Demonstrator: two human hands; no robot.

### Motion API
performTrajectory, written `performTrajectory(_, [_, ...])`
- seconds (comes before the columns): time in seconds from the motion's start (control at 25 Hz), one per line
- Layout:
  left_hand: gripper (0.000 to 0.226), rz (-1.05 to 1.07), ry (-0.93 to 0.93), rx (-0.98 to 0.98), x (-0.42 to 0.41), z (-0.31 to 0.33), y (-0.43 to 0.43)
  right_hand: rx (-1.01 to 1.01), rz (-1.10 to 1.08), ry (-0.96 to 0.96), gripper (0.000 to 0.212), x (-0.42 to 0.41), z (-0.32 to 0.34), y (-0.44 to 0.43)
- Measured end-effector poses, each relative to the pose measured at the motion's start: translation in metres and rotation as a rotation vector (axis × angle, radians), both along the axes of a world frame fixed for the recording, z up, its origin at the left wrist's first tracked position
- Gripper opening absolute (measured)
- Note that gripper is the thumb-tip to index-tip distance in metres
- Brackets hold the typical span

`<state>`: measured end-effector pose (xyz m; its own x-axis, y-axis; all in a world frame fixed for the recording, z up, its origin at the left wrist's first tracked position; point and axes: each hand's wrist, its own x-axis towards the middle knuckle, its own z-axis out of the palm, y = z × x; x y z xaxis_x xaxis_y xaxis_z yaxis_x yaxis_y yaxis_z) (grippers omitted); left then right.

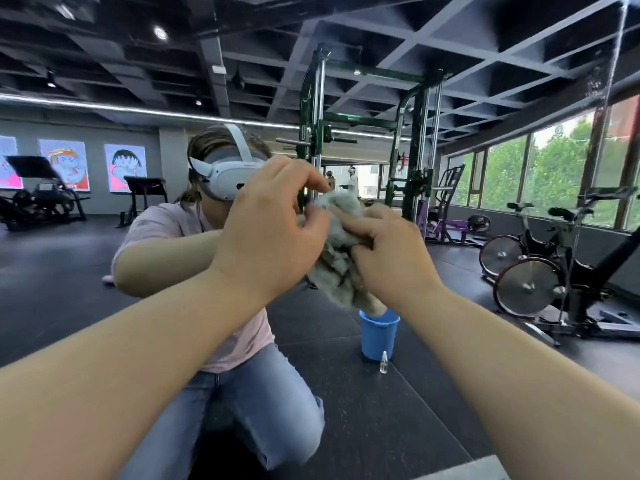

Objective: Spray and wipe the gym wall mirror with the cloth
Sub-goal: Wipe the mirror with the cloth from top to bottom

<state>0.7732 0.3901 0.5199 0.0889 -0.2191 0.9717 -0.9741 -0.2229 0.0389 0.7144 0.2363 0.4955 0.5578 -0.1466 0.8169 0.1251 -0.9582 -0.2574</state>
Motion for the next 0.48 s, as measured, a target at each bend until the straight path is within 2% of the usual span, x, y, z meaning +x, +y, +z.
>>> performTrajectory(0.12, [0.011,-0.032,0.016,0.102,-0.015,0.081,0.001,0.016,0.062,0.127,0.054,-0.017,0.037,0.002])
performTrajectory(0.24, [0.012,-0.051,0.046,0.221,-0.024,0.179,-0.003,0.167,-0.105,-0.026,0.052,-0.029,0.155,-0.002])
performTrajectory(0.28, [0.016,-0.046,0.052,0.237,-0.026,0.212,-0.003,0.201,-0.130,-0.073,0.049,-0.032,0.205,-0.003])
performTrajectory(0.36, [0.032,-0.051,0.086,0.226,-0.032,0.292,-0.001,0.286,-0.044,-0.115,0.032,-0.043,0.309,0.002])
performTrajectory(0.4, [0.042,-0.047,0.147,0.215,-0.037,0.326,0.000,0.341,0.031,-0.109,0.023,-0.047,0.344,0.007])
performTrajectory(0.48, [0.062,-0.044,0.383,0.212,-0.051,0.414,0.000,0.424,0.153,-0.087,0.009,-0.062,0.419,0.013])
